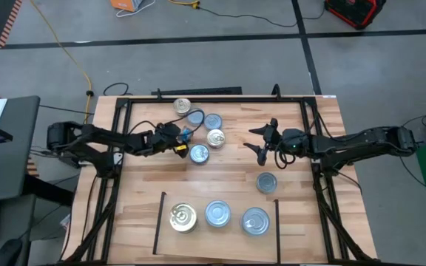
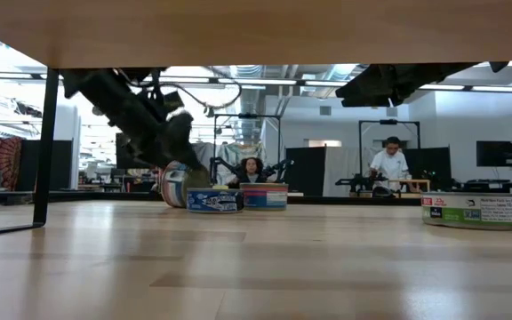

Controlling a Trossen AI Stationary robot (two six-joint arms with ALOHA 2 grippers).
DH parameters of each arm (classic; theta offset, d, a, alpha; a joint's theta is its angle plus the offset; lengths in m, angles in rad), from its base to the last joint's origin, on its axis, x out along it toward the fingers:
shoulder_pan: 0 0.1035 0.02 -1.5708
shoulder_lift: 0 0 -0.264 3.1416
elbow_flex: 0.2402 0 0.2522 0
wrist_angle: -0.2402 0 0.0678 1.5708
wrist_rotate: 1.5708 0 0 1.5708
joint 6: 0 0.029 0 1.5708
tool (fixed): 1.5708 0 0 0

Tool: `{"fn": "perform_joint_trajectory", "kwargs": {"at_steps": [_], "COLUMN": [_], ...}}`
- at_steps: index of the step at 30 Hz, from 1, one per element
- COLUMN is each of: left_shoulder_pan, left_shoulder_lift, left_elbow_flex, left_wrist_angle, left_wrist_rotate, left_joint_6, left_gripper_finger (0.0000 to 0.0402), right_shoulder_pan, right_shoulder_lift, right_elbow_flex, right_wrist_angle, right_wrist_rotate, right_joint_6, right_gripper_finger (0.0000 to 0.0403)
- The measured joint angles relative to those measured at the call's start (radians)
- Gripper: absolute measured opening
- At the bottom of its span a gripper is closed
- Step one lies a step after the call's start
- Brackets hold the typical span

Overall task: Stack canned seafood by type on shelf
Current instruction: Put the bottom left blue and pink tuna can on the top of the left stacked tuna cans on the shelf

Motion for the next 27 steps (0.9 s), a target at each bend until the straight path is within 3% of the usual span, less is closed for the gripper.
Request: {"fn": "perform_joint_trajectory", "kwargs": {"at_steps": [5,8,12,16,23,27], "left_shoulder_pan": [0.031,0.034,0.033,0.022,-0.013,-0.102], "left_shoulder_lift": [0.06,0.063,0.051,0.022,-0.21,-0.386], "left_elbow_flex": [0.0,0.0,0.0,-0.001,-0.001,-0.001], "left_wrist_angle": [0.013,0.029,0.039,0.037,0.017,0.063], "left_wrist_rotate": [-0.018,-0.019,0.005,0.028,-0.059,0.067], "left_joint_6": [0.021,0.067,0.164,0.287,0.455,0.616], "left_gripper_finger": [0.032,0.028,0.0192,0.0183,0.0183,0.0183], "right_shoulder_pan": [0.0,0.0,0.0,0.0,0.006,0.006], "right_shoulder_lift": [0.0,0.0,0.0,0.0,0.0,0.0], "right_elbow_flex": [0.0,0.0,0.0,0.0,0.0,0.0], "right_wrist_angle": [-0.001,-0.001,-0.002,-0.002,0.0,-0.002], "right_wrist_rotate": [0.0,0.0,0.0,0.0,0.0,0.0], "right_joint_6": [-0.004,-0.004,-0.004,-0.005,-0.008,-0.008], "right_gripper_finger": [0.0302,0.0302,0.0302,0.0302,0.0302,0.0302]}}
